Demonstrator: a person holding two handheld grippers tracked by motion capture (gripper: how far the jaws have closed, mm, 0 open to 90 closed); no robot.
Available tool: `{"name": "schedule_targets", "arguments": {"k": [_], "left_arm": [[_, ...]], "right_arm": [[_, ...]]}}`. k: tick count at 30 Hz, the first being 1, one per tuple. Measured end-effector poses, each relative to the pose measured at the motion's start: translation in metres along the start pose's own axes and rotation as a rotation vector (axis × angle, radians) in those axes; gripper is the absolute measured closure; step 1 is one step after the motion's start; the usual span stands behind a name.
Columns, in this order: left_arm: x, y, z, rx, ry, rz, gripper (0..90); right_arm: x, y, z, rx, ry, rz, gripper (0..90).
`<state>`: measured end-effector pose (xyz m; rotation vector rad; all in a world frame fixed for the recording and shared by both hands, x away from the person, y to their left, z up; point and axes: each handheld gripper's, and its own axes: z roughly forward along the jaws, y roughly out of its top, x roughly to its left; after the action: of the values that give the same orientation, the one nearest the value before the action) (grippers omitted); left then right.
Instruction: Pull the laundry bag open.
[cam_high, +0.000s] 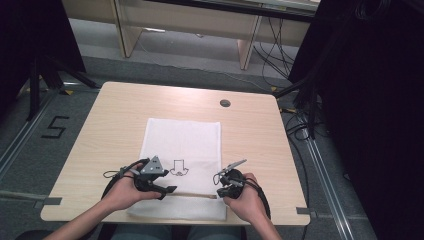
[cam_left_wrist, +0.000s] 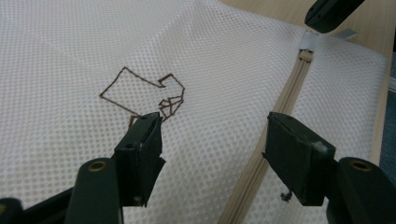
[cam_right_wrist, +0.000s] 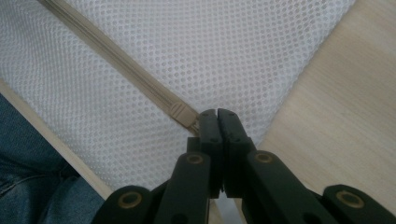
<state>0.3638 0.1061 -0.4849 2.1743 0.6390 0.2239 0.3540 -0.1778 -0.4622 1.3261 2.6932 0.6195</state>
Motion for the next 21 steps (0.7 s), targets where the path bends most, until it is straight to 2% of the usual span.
{"name": "schedule_targets", "arguments": {"k": [1, 2, 3, 4, 6, 7, 8, 9, 10, 11, 12, 18, 20, 21], "left_arm": [[-0.002, 0.001, 0.002, 0.005, -0.004, -0.007, 36.6], [-0.002, 0.002, 0.004, 0.005, -0.008, 0.002, 37.0], [-0.004, 0.003, 0.006, 0.004, -0.016, -0.003, 37.6], [-0.004, 0.004, 0.008, 0.015, -0.022, 0.010, 38.3], [-0.006, 0.006, 0.013, 0.016, -0.033, 0.012, 40.4], [-0.008, 0.006, 0.015, 0.016, -0.042, 0.007, 41.0], [-0.009, 0.007, 0.016, 0.027, -0.044, 0.012, 41.8], [-0.009, 0.009, 0.018, 0.039, -0.047, 0.032, 43.0], [-0.011, 0.009, 0.020, 0.026, -0.050, 0.023, 44.3], [-0.011, 0.011, 0.020, 0.045, -0.043, 0.047, 45.6], [-0.014, 0.011, 0.023, 0.029, -0.052, 0.034, 46.2], [-0.022, 0.018, 0.029, 0.032, -0.069, 0.075, 49.9], [-0.024, 0.020, 0.031, 0.028, -0.069, 0.081, 51.4], [-0.026, 0.021, 0.033, 0.025, -0.077, 0.096, 52.9]], "right_arm": [[0.001, 0.000, 0.000, 0.009, 0.001, 0.015, 90.0], [-0.001, 0.000, 0.001, -0.005, 0.013, -0.022, 90.0], [0.000, 0.000, 0.001, -0.006, 0.010, -0.018, 90.0], [0.000, 0.000, 0.002, -0.001, 0.010, -0.007, 90.0], [-0.002, 0.001, 0.003, 0.004, 0.016, -0.014, 90.0], [-0.001, 0.000, 0.003, 0.016, 0.011, 0.011, 90.0], [-0.001, 0.001, 0.003, 0.026, 0.010, 0.025, 90.0], [-0.002, 0.001, 0.005, 0.013, 0.017, 0.014, 90.0], [-0.003, 0.001, 0.005, 0.027, 0.014, 0.016, 90.0], [-0.004, 0.000, 0.005, 0.026, 0.015, 0.013, 90.0], [-0.004, 0.000, 0.006, 0.023, 0.013, 0.006, 90.0], [-0.005, -0.003, 0.011, 0.045, 0.008, 0.013, 90.0], [-0.003, -0.002, 0.012, 0.058, 0.001, 0.030, 90.0], [-0.004, -0.001, 0.013, 0.057, -0.004, 0.008, 90.0]]}}
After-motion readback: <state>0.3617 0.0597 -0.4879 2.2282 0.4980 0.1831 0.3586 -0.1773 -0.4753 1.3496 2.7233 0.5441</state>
